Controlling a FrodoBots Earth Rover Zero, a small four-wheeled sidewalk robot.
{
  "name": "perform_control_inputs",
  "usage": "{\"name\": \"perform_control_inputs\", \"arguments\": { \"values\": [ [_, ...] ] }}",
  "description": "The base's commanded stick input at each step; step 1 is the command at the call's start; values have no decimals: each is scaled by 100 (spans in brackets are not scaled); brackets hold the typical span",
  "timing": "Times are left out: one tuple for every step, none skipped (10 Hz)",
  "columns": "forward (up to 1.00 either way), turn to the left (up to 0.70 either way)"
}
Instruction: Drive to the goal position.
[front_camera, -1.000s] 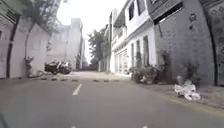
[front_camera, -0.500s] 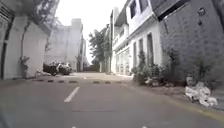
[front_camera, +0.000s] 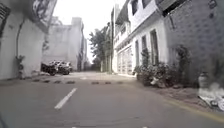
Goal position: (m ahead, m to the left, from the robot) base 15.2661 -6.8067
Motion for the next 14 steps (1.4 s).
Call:
{"name": "perform_control_inputs", "arguments": {
  "values": [
    [85,0],
    [85,0],
    [85,0],
    [85,0],
    [85,0],
    [85,0],
    [85,0],
    [85,0],
    [85,0],
    [85,0],
    [85,0],
    [85,0],
    [85,0],
    [85,0]
  ]
}}
